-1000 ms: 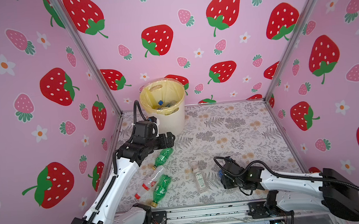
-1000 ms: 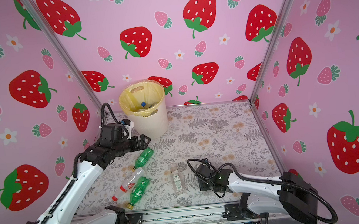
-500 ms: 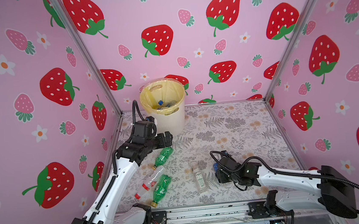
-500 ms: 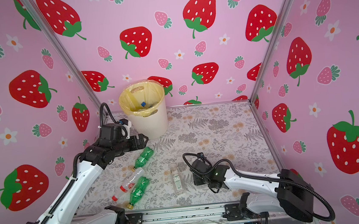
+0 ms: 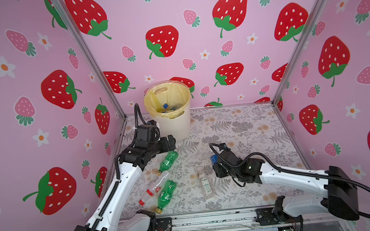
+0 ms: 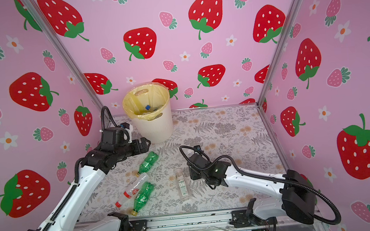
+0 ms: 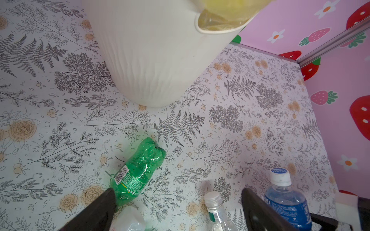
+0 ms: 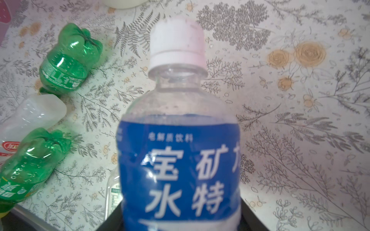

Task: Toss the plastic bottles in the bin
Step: 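Lift the blue-labelled bottle with the right gripper and carry it over the bin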

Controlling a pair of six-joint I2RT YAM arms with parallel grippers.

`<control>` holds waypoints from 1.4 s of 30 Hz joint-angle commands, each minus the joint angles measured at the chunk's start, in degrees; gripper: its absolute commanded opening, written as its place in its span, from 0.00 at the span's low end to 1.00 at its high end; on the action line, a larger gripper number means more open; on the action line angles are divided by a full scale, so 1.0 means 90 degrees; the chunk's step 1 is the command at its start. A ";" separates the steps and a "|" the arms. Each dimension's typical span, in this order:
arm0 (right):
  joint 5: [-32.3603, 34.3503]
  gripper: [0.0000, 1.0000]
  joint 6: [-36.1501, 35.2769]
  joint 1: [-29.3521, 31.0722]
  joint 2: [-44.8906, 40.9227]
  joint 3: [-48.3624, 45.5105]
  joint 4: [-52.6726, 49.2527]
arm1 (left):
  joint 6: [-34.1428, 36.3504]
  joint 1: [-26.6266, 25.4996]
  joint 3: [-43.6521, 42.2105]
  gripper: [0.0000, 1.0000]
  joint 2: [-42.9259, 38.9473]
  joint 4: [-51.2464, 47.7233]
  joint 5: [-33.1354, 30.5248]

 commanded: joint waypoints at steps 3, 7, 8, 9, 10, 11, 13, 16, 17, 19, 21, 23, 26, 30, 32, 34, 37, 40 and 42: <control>0.0126 0.58 -0.0548 -0.0334 0.0064 0.0595 0.0331 | -0.0018 0.0056 0.0118 0.99 0.0027 -0.0219 -0.0118; 0.0034 0.58 -0.0863 -0.0556 0.0243 0.1080 0.0493 | -0.0009 0.0061 0.0138 0.99 0.0047 -0.0264 -0.0166; 0.0035 0.58 -0.0951 -0.0593 0.0309 0.1231 0.0495 | -0.0009 0.0070 0.0143 0.99 0.0057 -0.0267 -0.0175; 0.0038 0.58 -0.1035 -0.0622 0.0380 0.1377 0.0512 | -0.0009 0.0080 0.0152 0.99 0.0057 -0.0277 -0.0181; 0.0036 0.58 -0.1102 -0.0651 0.0422 0.1505 0.0512 | -0.0009 0.0089 0.0148 0.99 0.0057 -0.0277 -0.0190; 0.0035 0.58 -0.1180 -0.0688 0.0488 0.1639 0.0546 | -0.0006 0.0098 0.0143 0.99 0.0047 -0.0282 -0.0196; 0.0020 0.58 -0.1325 -0.0735 0.0599 0.1910 0.0592 | -0.0013 0.0115 0.0146 0.99 0.0052 -0.0280 -0.0206; -0.0012 0.58 -0.1537 -0.0812 0.0758 0.2287 0.0735 | -0.0028 0.0140 0.0138 0.99 0.0057 -0.0280 -0.0197; -0.0030 0.58 -0.1589 -0.0829 0.0823 0.2408 0.0792 | -0.0028 0.0147 0.0138 0.99 0.0057 -0.0283 -0.0196; -0.0061 0.58 -0.1687 -0.0869 0.0926 0.2635 0.0880 | -0.0043 0.0160 0.0128 0.99 0.0056 -0.0284 -0.0203; -0.0119 0.58 -0.1787 -0.0895 0.1055 0.2882 0.0955 | -0.0040 0.0172 0.0124 0.99 0.0048 -0.0279 -0.0209; -0.0149 0.58 -0.1880 -0.0926 0.1181 0.3136 0.0995 | -0.0051 0.0179 0.0118 0.99 0.0053 -0.0284 -0.0215; -0.0215 0.58 -0.2024 -0.0971 0.1386 0.3525 0.1040 | -0.0058 0.0190 0.0125 0.99 0.0073 -0.0267 -0.0186; -0.0344 0.58 -0.2212 -0.1021 0.1708 0.4102 0.1062 | -0.0068 0.0226 0.0122 0.99 0.0086 -0.0266 -0.0167; -0.0374 0.58 -0.2314 -0.1047 0.1850 0.4357 0.1097 | -0.0067 0.0253 0.0118 0.99 0.0086 -0.0270 -0.0166; -0.0403 0.58 -0.2385 -0.1077 0.2002 0.4596 0.1135 | -0.0072 0.0275 0.0113 0.99 0.0077 -0.0259 -0.0158; -0.0522 0.58 -0.2467 -0.1142 0.2212 0.4962 0.1212 | -0.0087 0.0332 0.0099 0.99 0.0086 -0.0240 -0.0129; -0.0595 0.58 -0.2511 -0.1202 0.2430 0.5335 0.1256 | -0.0121 0.0418 0.0085 0.99 0.0107 -0.0205 -0.0029; -0.0590 0.58 -0.2526 -0.1223 0.2565 0.5569 0.1279 | -0.0135 0.0485 0.0066 0.99 0.0121 -0.0176 0.0061</control>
